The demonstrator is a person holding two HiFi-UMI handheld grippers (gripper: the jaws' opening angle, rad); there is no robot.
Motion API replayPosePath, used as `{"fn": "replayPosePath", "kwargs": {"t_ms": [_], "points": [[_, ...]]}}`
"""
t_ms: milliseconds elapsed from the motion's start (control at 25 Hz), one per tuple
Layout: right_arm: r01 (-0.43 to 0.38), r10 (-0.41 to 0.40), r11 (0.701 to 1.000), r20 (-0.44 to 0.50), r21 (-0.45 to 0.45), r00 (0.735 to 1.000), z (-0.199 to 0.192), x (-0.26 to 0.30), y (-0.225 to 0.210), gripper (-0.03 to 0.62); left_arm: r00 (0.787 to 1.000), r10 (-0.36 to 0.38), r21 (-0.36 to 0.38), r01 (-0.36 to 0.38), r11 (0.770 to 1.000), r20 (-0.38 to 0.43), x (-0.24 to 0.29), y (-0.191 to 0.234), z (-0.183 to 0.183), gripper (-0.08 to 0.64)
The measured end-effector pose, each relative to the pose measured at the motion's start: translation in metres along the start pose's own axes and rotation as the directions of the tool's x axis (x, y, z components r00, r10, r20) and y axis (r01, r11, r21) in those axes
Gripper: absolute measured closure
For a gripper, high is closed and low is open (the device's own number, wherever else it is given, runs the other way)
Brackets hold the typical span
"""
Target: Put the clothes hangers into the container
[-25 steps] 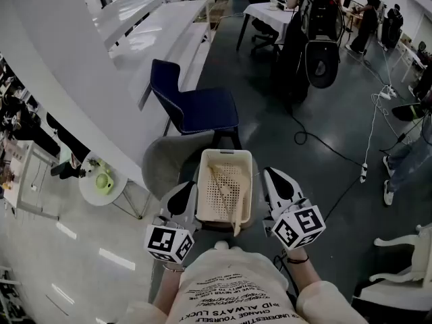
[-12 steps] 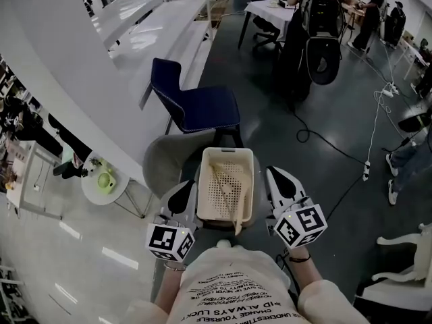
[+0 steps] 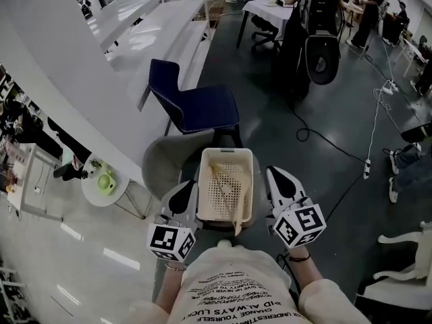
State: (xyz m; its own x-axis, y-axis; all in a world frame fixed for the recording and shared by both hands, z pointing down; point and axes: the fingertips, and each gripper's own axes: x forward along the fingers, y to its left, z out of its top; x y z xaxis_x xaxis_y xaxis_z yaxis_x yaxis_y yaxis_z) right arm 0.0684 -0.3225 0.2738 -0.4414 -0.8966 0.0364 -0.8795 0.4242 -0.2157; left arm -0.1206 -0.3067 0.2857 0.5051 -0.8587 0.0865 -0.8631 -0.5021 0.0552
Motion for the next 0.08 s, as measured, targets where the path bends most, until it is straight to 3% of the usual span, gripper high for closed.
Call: {"fn": "replayPosePath", "kwargs": {"t_ms": [80], "points": [[0.003,-0.003,1.000,-0.003,-0.001,1.000,-0.0007,0.0006,-0.0011,0.591,1.000,0.000,0.000,0.000,1.000,-0.001,0.0011,0.0007,0.0004,0.534]]}}
